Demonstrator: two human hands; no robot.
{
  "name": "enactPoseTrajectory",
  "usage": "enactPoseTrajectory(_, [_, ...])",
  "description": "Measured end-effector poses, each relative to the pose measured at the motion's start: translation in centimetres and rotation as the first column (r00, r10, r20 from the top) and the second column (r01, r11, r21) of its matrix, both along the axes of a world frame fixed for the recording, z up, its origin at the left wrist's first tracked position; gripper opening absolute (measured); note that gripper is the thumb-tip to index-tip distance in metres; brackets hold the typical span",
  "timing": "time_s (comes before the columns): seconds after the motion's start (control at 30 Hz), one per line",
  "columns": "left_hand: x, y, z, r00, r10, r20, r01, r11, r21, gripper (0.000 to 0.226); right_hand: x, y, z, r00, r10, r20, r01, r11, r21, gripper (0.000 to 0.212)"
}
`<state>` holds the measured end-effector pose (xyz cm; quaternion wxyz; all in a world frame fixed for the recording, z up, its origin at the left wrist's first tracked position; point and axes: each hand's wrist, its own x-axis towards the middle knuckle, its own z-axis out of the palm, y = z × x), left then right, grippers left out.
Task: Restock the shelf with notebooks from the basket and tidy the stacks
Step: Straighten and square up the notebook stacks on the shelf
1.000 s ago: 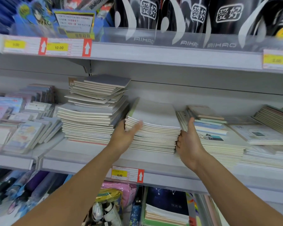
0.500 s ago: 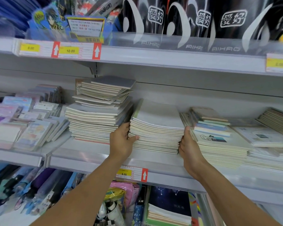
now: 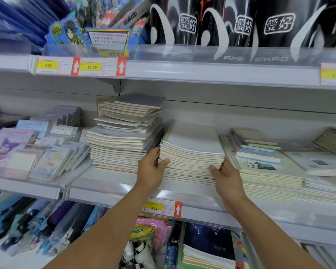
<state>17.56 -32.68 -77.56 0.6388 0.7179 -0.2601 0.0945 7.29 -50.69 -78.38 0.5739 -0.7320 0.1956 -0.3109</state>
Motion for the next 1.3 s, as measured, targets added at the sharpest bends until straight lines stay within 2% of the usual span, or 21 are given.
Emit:
enactPoseTrajectory(0.1, [0.4,-0.2,-0.1,1.0,0.0,0.02,-0.001,0.999,0.039,0.045,0.4,-0.4,-0.2,0.998,-0.062,-0.019,0.061,0.997,-0.052,0.029])
enactPoseTrajectory(0.23, [0.7,-0.3,-0.5,0.999,0.017,0.049,-0.018,0.999,0.035,0.046,0.8,-0.6,-0.4,0.994,-0.099,-0.035,0.096,0.993,-0.069,0.027])
enactPoseTrajectory(0.4, [0.8,-0.3,-0.7,0.999,0.028,0.028,-0.028,1.0,0.01,0.049,-0.1,-0.7,0.1,0.998,0.06,0.019,-0.061,0.995,0.085,0.052])
enactPoseTrajectory(0.53, [0.6,-0.6,-0.6,1.0,0.017,-0.024,-0.018,0.999,-0.051,0.062,-0.7,-0.8,0.7,0.988,0.153,0.02,-0.154,0.983,0.102,0.057])
enactPoseTrajectory(0.7, [0.4,-0.8,-0.8,0.997,0.074,-0.036,-0.078,0.991,-0.107,0.061,-0.9,-0.8,0.8,0.989,0.148,-0.015,-0.147,0.987,0.064,0.052])
enactPoseTrajectory(0.83, [0.0,-0.9,-0.8,0.997,0.071,-0.026,-0.074,0.984,-0.161,0.06,-0.7,-0.7,0.5,0.991,0.069,-0.115,-0.084,0.987,-0.136,0.026])
enactPoseTrajectory(0.9, [-0.1,-0.8,-0.8,0.997,0.077,0.027,-0.074,0.99,-0.117,0.051,-0.5,-0.2,0.8,0.991,0.007,-0.135,-0.033,0.982,-0.185,0.012])
enactPoseTrajectory(1.03, [0.6,-0.6,-0.9,0.993,0.094,0.071,-0.093,0.995,-0.02,0.034,-0.3,0.6,1.0,0.997,-0.01,-0.073,0.0,0.991,-0.136,0.022])
enactPoseTrajectory(1.17, [1.2,-0.9,-1.1,0.985,0.145,0.091,-0.144,0.989,-0.024,0.02,0.4,0.8,0.9,0.988,-0.145,-0.053,0.142,0.988,-0.061,0.029])
enactPoseTrajectory(1.3, [1.5,-1.2,-1.5,0.983,0.152,0.103,-0.148,0.988,-0.047,0.022,0.7,0.6,0.6,0.977,-0.206,-0.048,0.203,0.978,-0.057,0.032])
